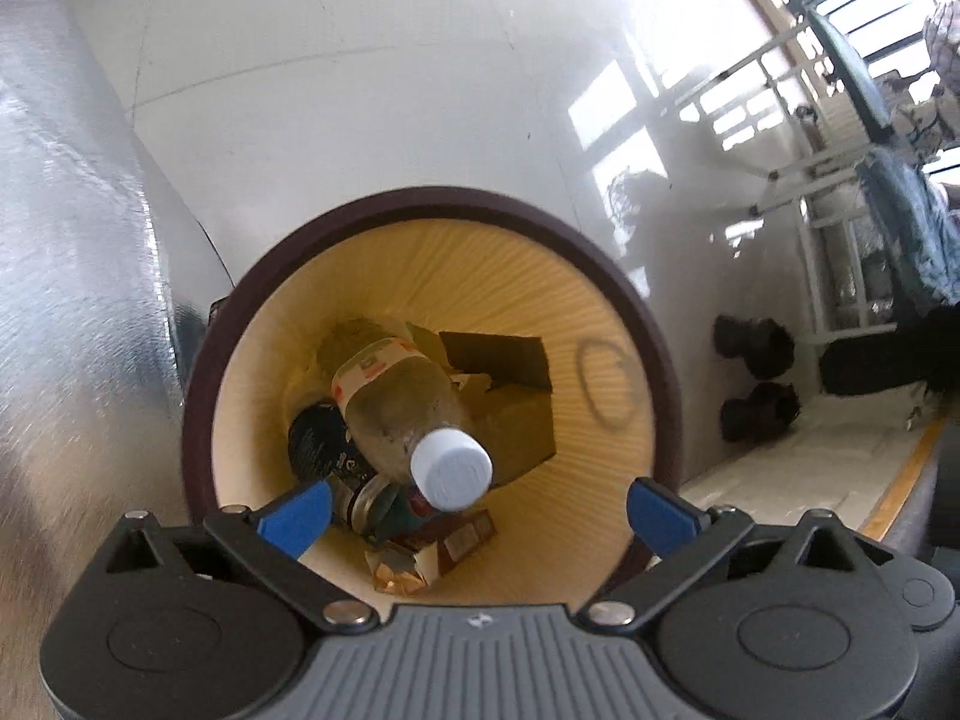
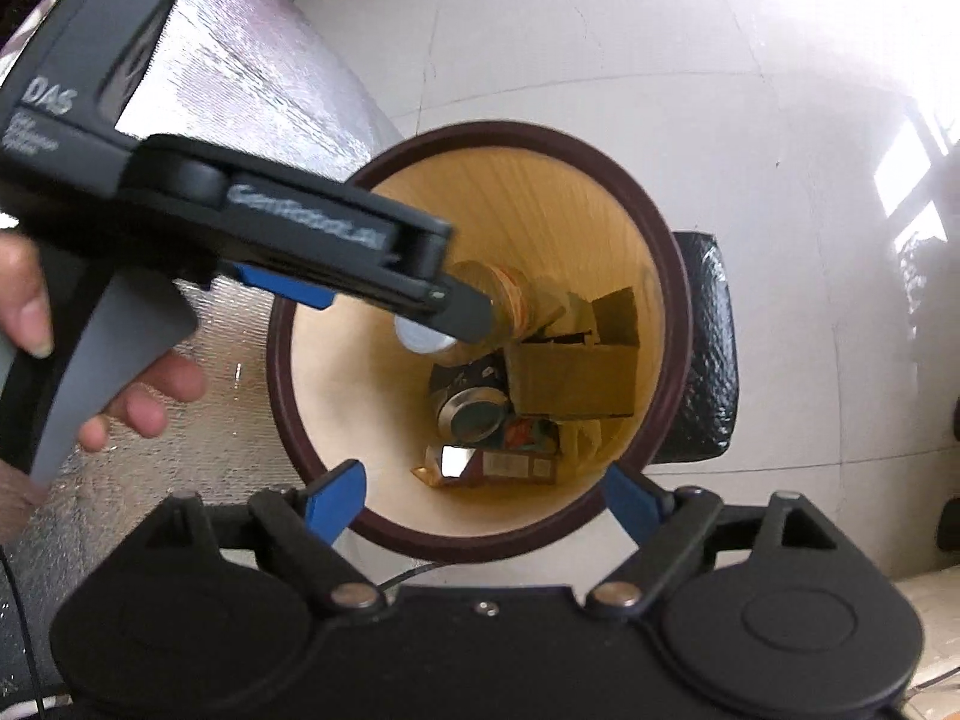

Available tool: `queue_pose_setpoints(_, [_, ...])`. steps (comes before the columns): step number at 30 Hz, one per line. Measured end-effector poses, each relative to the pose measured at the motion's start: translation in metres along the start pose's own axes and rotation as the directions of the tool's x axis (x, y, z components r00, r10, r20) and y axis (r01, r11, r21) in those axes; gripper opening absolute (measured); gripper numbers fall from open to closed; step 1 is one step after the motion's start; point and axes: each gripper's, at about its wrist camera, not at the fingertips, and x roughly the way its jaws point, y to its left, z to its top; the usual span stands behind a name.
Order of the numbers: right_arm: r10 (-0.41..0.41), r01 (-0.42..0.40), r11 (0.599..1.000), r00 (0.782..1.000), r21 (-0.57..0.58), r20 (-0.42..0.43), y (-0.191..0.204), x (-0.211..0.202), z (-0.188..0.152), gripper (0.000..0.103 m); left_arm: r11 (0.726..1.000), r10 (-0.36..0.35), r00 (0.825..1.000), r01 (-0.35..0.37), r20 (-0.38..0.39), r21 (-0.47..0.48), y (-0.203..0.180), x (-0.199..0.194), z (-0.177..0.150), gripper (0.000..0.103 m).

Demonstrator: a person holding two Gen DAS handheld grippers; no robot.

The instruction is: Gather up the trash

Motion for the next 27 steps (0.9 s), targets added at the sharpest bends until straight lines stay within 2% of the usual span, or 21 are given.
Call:
queue_pose_setpoints(7, [-0.024, 0.027, 0.998, 0.998, -0.055, 0.061, 0.004, -0.031, -0.012, 0.098, 1.000, 0.011, 0.995, -0.008, 0.101, -0.029, -0.003, -0.044, -0.033, 0.103])
queue_pose_setpoints(15, [-0.024, 0.040, 0.996, 0.983, -0.083, 0.182, 0.012, -0.077, -0.032, 0.103, 0.999, 0.018, 0.976, -0.008, 0.219, -0.045, -0.011, -0.090, -0.082, 0.103])
queue_pose_setpoints(20, [-0.031, 0.060, 0.993, 0.965, -0.102, 0.261, 0.017, -0.104, -0.049, 0.103, 0.998, 0.051, 0.949, -0.035, 0.313, -0.056, -0.022, -0.120, -0.115, 0.103])
queue_pose_setpoints(27, [-0.040, 0.084, 0.992, 0.920, -0.098, 0.390, 0.021, -0.145, -0.083, 0.103, 0.996, 0.082, 0.892, -0.057, 0.444, -0.069, -0.039, -0.166, -0.167, 0.103])
